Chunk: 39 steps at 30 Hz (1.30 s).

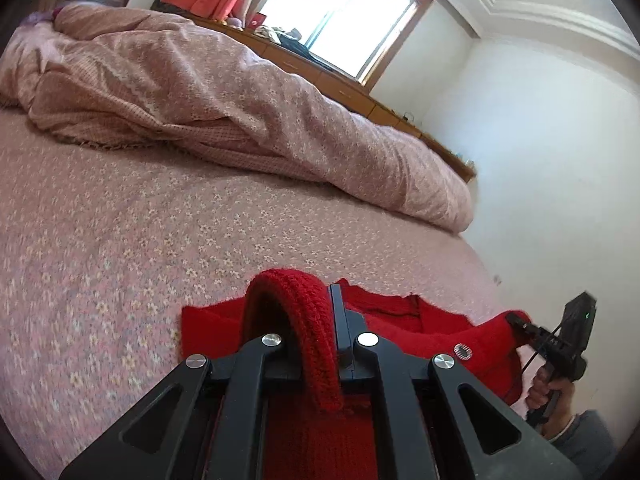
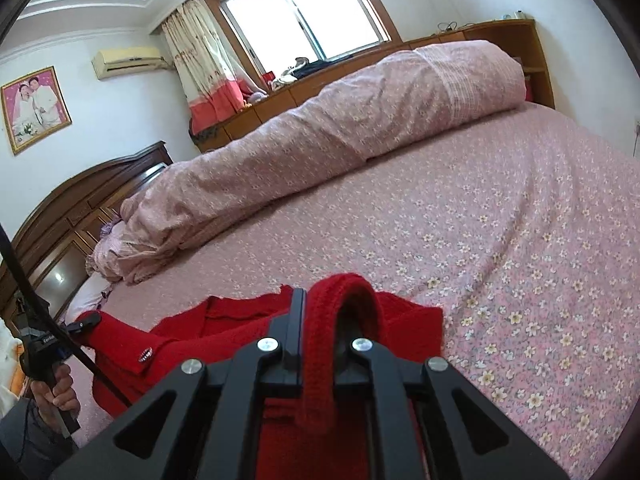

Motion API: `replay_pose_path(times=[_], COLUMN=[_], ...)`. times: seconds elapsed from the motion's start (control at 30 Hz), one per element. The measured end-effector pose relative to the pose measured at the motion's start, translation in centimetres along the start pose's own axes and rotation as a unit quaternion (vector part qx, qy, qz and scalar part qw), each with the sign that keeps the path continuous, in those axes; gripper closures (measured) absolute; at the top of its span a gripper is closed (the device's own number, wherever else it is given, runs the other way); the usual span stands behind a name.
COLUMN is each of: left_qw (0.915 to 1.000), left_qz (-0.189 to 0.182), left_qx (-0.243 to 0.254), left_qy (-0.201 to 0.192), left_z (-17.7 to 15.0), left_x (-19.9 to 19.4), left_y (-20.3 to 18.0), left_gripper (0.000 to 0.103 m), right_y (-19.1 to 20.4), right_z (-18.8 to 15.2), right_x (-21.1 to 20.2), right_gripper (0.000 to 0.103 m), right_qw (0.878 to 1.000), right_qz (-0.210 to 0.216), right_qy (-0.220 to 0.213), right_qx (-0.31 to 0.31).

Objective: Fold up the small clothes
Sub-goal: 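Lift the hem with both tools and fold it up toward the collar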

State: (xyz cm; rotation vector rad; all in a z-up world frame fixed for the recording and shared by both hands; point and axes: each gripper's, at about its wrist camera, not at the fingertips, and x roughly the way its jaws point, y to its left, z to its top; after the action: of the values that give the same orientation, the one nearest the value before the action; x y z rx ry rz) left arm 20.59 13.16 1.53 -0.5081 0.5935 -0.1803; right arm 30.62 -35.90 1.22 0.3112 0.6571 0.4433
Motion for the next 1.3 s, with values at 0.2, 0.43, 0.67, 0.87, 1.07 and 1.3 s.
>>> replay_pose_path(times=[0.2, 0.43, 0.67, 0.87, 1.07, 1.3], left_qw=[0.9964, 0.9957, 0.9948, 0.9931, 0.9916, 0.9897], left_qz=[0.042, 0.074, 0.088, 0.1, 0.116, 0.124], left_qx=[-0.001, -0.002, -0.008, 0.017, 0.019, 0.003], left_qy=[0.073, 0.057, 0.05, 0.058, 0.055, 0.072], left_z=[-0.1, 0.2, -0.2, -1.1, -1.1, -1.5], left_x=[2.9, 1.1, 0.1, -0.1, -0.5, -0.3], left_y=[1.0, 1.7, 2.4, 1.6, 1.7, 2.8], left_gripper=[0.098, 0.077, 0.074, 0.074, 0.073, 0.073], right_y=[-2.1, -0.9, -1.1, -1.0, -0.8, -1.0], right_z=[-0.6, -0.1, -1.3, -2.1, -2.5, -2.7], right_x=[2.0, -0.5, -1.8, -1.8, -1.2, -0.4], right_gripper=[0.093, 0.027, 0.028, 0.028, 0.028, 0.028], right_qw=[0.998, 0.993, 0.995, 0.995, 0.993, 0.993], right_qz=[-0.012, -0.11, -0.096, -0.099, -0.108, -0.111], right_qy=[0.038, -0.038, -0.025, -0.008, 0.01, 0.025], right_qx=[0.046, -0.002, -0.015, -0.022, -0.041, -0.039])
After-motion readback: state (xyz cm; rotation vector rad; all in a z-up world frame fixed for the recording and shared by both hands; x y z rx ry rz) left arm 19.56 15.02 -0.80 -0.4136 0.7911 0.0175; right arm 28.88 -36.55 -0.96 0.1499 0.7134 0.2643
